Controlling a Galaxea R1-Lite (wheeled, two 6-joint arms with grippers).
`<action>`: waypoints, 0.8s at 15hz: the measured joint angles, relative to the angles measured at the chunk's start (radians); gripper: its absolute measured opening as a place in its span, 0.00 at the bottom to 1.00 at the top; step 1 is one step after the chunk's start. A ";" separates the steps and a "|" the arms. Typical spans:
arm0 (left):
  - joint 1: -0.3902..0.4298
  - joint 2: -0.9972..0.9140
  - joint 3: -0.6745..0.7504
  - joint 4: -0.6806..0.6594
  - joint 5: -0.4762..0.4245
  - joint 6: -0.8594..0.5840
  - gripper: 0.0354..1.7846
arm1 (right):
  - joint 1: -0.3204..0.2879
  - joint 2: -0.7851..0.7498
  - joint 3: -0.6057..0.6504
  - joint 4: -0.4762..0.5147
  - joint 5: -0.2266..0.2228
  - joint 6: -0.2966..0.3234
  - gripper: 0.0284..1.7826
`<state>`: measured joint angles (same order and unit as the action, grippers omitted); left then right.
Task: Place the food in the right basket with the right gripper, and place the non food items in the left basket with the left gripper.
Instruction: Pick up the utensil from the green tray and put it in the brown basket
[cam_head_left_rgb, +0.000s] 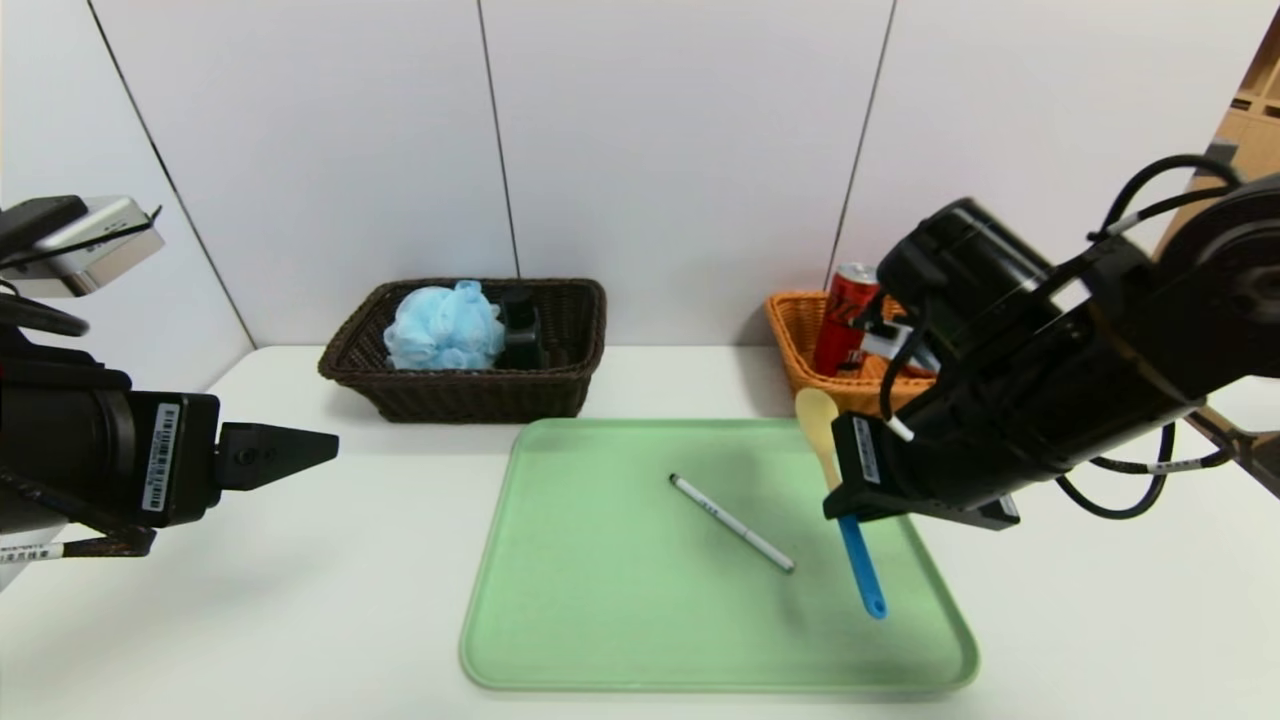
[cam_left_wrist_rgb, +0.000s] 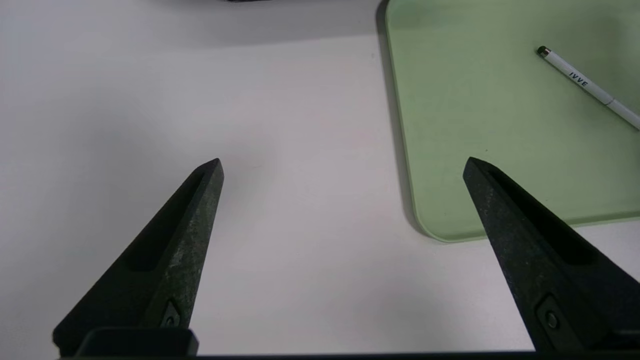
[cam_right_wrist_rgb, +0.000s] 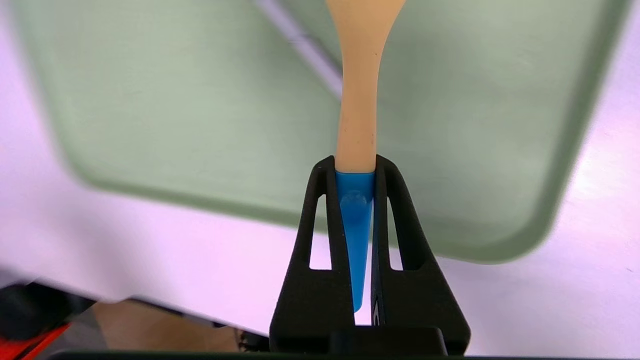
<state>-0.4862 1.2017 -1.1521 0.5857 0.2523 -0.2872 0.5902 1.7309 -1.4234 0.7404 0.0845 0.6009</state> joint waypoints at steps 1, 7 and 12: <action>0.000 0.000 0.002 0.000 0.001 -0.001 0.94 | 0.017 -0.033 -0.004 -0.043 0.022 -0.013 0.07; 0.001 -0.008 0.027 -0.031 0.013 -0.040 0.94 | 0.115 -0.076 -0.008 -0.634 -0.053 -0.244 0.07; 0.000 -0.037 0.126 -0.287 0.147 -0.032 0.94 | 0.161 0.126 -0.079 -1.059 -0.102 -0.395 0.07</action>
<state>-0.4862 1.1651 -1.0260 0.2987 0.3998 -0.3189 0.7509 1.8570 -1.5028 -0.3185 -0.0172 0.2062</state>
